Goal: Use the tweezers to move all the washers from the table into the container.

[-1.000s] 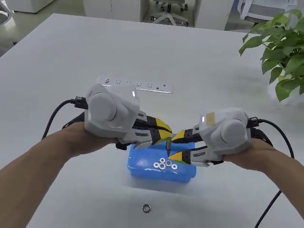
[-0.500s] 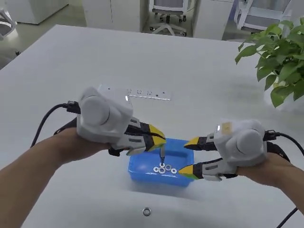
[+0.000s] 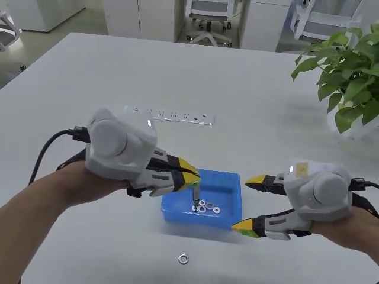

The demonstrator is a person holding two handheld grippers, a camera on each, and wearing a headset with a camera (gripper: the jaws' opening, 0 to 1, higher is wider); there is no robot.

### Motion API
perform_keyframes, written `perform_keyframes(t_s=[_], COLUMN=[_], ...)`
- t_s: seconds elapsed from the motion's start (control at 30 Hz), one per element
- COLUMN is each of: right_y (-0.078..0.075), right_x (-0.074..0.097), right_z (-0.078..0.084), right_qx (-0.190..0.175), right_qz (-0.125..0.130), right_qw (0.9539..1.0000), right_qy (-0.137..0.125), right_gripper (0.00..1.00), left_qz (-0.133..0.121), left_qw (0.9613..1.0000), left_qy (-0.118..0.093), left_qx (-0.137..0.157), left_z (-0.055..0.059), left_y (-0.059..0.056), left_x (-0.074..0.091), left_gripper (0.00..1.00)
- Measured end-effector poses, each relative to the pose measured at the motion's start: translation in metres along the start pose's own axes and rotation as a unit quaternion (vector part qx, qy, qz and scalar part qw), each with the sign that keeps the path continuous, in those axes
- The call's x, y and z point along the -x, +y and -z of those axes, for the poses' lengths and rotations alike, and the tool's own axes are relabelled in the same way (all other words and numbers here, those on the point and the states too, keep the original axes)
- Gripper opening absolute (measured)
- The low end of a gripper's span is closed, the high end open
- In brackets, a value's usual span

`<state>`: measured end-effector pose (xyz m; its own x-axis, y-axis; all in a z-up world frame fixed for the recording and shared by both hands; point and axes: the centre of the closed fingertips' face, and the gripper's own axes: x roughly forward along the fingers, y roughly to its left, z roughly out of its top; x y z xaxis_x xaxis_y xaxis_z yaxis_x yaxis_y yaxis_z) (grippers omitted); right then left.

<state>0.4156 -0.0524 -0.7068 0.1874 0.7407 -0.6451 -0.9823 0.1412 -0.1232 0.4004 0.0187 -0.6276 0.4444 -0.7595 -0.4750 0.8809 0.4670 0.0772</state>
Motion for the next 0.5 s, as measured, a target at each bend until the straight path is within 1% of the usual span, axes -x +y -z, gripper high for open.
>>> perform_keyframes(t_s=[0.1, 0.3, 0.43, 0.5], right_y=[0.002, 0.01, 0.015, 0.017], right_x=[0.002, 0.005, 0.006, 0.005], right_z=[0.004, 0.008, 0.007, 0.008], right_qx=[-0.009, -0.021, -0.03, -0.031], right_qz=[0.006, 0.009, 0.012, 0.013], right_qw=[0.9999, 0.9997, 0.9993, 0.9993], right_qy=[-0.002, -0.009, -0.016, -0.015], right_gripper=[0.67, 0.72, 0.78, 0.81], left_qz=[0.0, 0.0, 0.003, 0.004], left_qw=[1.0, 1.0, 1.0, 0.9999], left_qy=[0.001, 0.003, 0.005, 0.006], left_qx=[0.002, 0.006, 0.008, 0.008], left_z=[0.001, 0.007, 0.012, 0.014], left_y=[-0.003, -0.01, -0.017, -0.02], left_x=[0.004, 0.008, 0.009, 0.009], left_gripper=[0.04, 0.04, 0.04, 0.04])
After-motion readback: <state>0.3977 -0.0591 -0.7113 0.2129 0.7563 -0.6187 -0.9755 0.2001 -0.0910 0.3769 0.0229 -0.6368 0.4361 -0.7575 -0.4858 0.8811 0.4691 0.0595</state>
